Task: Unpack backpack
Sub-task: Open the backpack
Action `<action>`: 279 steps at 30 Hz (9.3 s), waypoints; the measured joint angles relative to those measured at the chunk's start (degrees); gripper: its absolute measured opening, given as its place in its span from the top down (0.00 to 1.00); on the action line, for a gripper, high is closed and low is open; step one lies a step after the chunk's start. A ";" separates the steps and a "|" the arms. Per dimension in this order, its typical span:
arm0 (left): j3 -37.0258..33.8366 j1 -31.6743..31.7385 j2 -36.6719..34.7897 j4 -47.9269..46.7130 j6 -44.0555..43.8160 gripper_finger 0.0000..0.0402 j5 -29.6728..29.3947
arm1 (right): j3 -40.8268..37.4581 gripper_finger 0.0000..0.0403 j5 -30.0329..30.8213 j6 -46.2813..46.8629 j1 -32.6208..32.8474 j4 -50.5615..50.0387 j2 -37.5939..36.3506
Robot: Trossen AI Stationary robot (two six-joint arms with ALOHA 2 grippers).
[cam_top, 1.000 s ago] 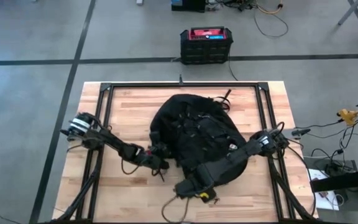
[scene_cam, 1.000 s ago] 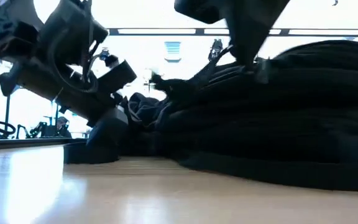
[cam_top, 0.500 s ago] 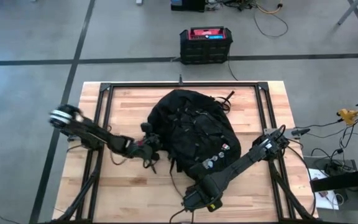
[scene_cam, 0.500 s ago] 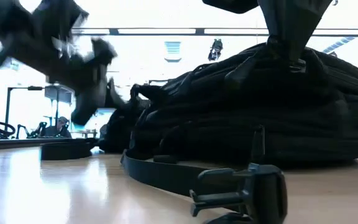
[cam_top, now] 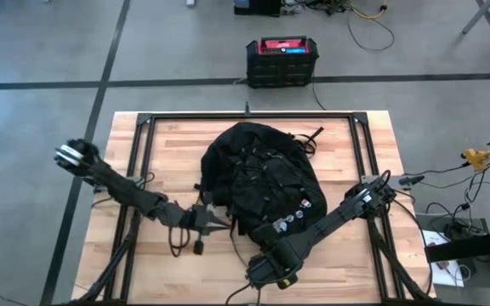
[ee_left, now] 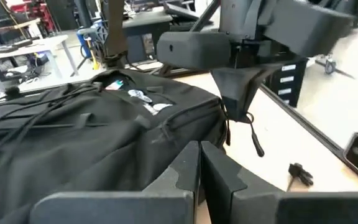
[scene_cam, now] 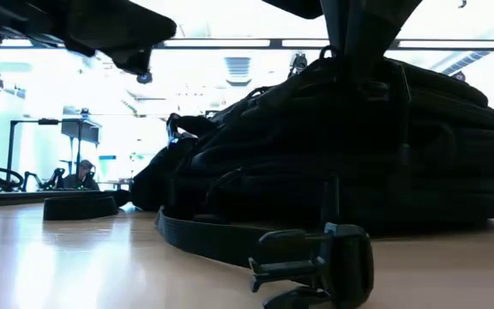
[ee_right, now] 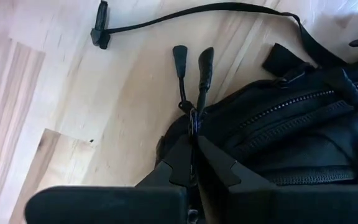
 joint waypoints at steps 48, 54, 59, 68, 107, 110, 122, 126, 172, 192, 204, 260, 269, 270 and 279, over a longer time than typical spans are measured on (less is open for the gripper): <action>4.83 2.99 6.35 0.62 0.71 1.00 3.87 | -6.84 1.00 1.87 1.83 1.55 5.58 -0.13; 12.76 5.48 19.84 0.65 4.15 1.00 7.92 | -5.83 1.00 5.74 0.08 -0.56 13.59 -0.13; 19.80 8.32 24.90 -16.98 3.49 1.00 7.69 | -5.79 1.00 5.47 -2.72 -1.16 16.04 -0.13; 17.32 10.31 26.09 -15.98 0.79 1.00 4.52 | -5.68 1.00 -0.81 4.94 0.81 -4.59 -0.41; 15.40 10.17 23.75 -15.88 -0.42 1.00 4.60 | -57.98 0.69 24.59 34.01 6.45 59.71 -20.92; 15.35 10.27 23.75 -15.61 -0.34 1.00 4.47 | -58.09 0.66 23.93 28.26 5.64 66.19 -19.80; 15.31 10.33 23.75 -15.38 -1.05 1.00 4.50 | -51.10 0.69 23.71 12.38 2.21 67.77 -18.77; 15.31 10.33 23.75 -15.38 -1.32 1.00 4.50 | -49.88 0.70 23.96 19.84 3.00 61.50 -18.78; 15.24 10.39 23.75 -15.27 -1.84 1.00 4.34 | -57.35 0.97 21.25 45.54 -1.05 69.14 -17.75; 14.96 10.42 23.59 -16.53 -1.89 1.00 3.95 | -50.88 1.00 14.73 64.76 5.50 10.09 -30.13; 14.18 9.02 6.96 -22.66 -1.19 1.00 5.03 | -52.74 1.00 14.88 56.55 5.29 34.22 -26.79; 12.17 5.04 22.44 -16.02 -7.48 1.00 13.80 | -47.15 1.00 21.58 4.71 -24.77 16.92 -26.28; 11.86 5.21 22.44 -16.03 -8.13 1.00 11.73 | -40.92 1.00 22.18 -8.57 -32.15 17.45 -30.76; 11.86 5.21 22.44 -16.03 -8.19 1.00 11.73 | -40.43 1.00 21.79 -9.97 -32.85 17.98 -31.42; 11.75 5.21 22.44 -15.64 -8.64 1.00 11.80 | -36.94 1.00 17.42 -20.04 -40.74 24.41 -33.81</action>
